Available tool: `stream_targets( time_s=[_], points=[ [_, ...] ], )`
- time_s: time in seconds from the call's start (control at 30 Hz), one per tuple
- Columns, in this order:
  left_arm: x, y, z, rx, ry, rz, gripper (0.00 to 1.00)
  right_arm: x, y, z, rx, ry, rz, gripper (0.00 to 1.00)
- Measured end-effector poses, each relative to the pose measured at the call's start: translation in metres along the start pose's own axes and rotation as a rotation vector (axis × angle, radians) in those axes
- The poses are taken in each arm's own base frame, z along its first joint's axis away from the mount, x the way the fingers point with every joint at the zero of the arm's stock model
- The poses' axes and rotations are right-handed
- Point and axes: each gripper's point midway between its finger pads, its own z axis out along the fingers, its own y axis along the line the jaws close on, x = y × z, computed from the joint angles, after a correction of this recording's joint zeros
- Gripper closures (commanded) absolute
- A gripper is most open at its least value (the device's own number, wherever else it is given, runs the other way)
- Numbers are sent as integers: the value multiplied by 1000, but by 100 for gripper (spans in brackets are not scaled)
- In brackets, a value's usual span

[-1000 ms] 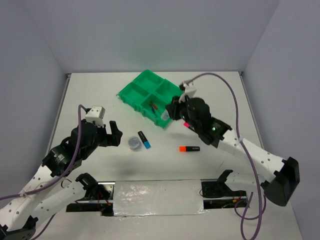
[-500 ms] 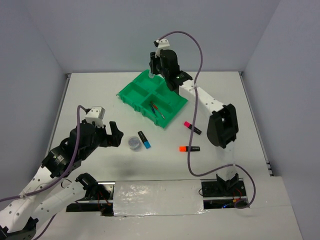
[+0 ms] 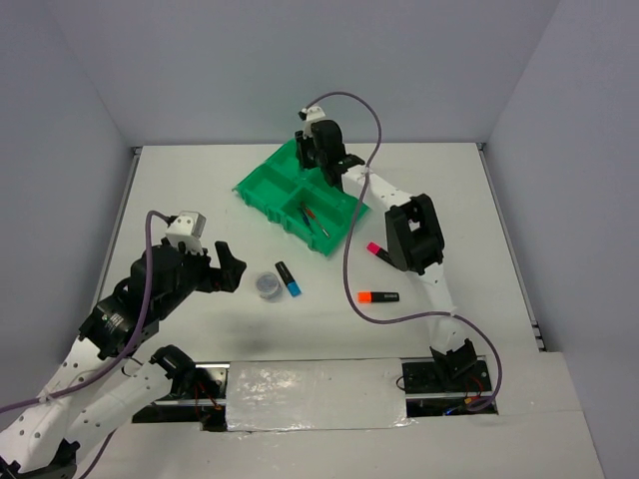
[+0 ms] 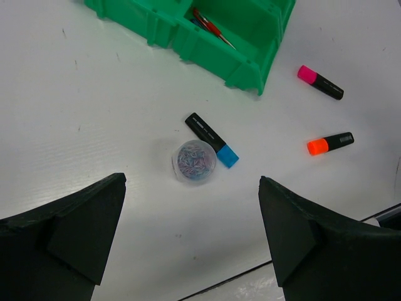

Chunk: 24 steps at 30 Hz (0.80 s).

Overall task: Sort the stationery into containers
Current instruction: Place the stationery in the storage box.

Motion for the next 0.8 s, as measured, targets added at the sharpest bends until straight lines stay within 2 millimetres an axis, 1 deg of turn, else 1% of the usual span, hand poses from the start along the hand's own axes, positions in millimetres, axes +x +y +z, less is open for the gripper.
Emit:
stream_targets(
  time_s=[0.03, 0.1, 0.13, 0.2, 0.23, 0.3, 0.33, 0.37, 0.4, 0.43, 0.6, 0.63, 0.67, 0.73, 0.8],
  points=[
    [0, 0, 0, 3, 0, 2, 1, 1, 0, 1, -3, 2, 0, 70],
    [1, -1, 0, 10, 3, 2, 1, 4, 3, 3, -14, 7, 3, 66],
    [1, -1, 1, 11, 3, 1, 1, 2, 4, 4, -19, 3, 4, 66],
    [1, -2, 1, 17, 4, 0, 1, 0, 5, 8, -28, -7, 4, 59],
    [1, -2, 1, 20, 5, 0, 1, 1, 6, 10, -31, -5, 4, 51],
    [2, -3, 1, 26, 7, 0, 1, 3, 7, 10, -37, 0, 4, 45],
    [3, -3, 1, 29, 9, 1, 1, 5, 7, 11, -41, 4, 4, 38],
    [3, -4, 1, 29, 9, 1, 1, 5, 8, 10, -45, 7, 3, 34],
    [3, -4, 1, 30, 9, 1, 1, 6, 9, 10, -48, 10, 4, 32],
    [3, -4, 2, 30, 9, 1, 1, 5, 9, 10, -52, 11, 0, 26],
    [3, -3, 2, 27, 8, 0, 1, -8, 12, 5, -62, 1, 0, 19],
    [3, -3, 2, 25, 7, -1, 1, -11, 12, 2, -64, 2, 1, 1],
    [2, -2, 2, 21, 6, -2, 1, -16, 13, -2, -65, 0, 5, 0],
    [1, 4, 2, -12, -2, -8, 1, -24, 15, -20, -71, 15, 5, 0],
    [0, 17, 2, -83, -16, -30, 1, -40, 16, -50, -52, 24, 10, 0]
  ],
)
